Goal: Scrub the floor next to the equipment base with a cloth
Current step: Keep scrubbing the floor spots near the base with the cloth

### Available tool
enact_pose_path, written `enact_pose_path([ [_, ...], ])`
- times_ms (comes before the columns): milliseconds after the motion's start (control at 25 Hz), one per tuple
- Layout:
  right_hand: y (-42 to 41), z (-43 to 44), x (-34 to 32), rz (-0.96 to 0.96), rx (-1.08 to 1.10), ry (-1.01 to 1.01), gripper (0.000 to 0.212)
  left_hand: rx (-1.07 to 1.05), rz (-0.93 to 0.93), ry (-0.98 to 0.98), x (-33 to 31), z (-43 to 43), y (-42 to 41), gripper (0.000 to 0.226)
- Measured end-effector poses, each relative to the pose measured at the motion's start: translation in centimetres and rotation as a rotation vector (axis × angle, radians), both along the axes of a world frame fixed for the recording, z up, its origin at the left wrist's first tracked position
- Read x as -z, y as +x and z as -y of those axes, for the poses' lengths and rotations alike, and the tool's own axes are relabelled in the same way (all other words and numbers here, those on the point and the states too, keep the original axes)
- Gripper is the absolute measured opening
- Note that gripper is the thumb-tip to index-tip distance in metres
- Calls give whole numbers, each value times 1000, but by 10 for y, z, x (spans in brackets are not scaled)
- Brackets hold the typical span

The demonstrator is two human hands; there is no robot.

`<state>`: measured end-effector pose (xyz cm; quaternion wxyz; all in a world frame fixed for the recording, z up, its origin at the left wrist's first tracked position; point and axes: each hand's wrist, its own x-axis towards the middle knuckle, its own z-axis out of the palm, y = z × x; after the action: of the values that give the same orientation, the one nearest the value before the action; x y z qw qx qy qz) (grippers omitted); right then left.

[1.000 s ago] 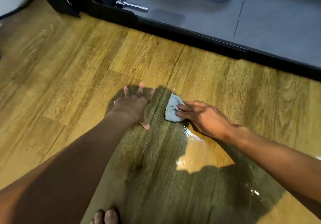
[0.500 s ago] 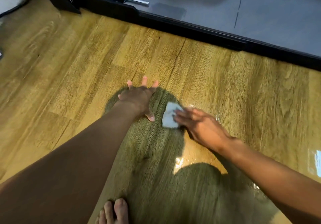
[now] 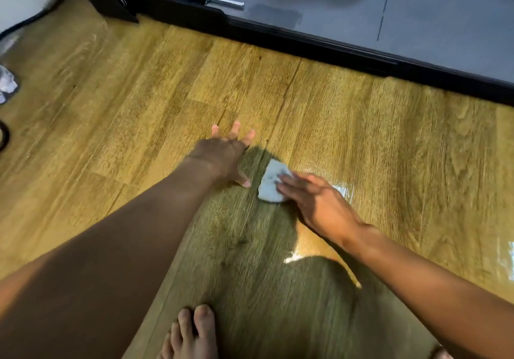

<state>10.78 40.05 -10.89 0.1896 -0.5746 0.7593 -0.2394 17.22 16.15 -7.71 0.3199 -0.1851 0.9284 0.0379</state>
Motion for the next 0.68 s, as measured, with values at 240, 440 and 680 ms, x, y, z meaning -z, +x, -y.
enact_pose_path([
  [240,75,-24,0,-58,-179,14,38,-256,79,81,-8,32,28,130],
  [440,20,23,7,-212,-192,57,45,-277,90,111,-8,30,24,129],
  [680,47,15,0,-212,-295,-49,38,-272,59,99,-4,33,24,126],
])
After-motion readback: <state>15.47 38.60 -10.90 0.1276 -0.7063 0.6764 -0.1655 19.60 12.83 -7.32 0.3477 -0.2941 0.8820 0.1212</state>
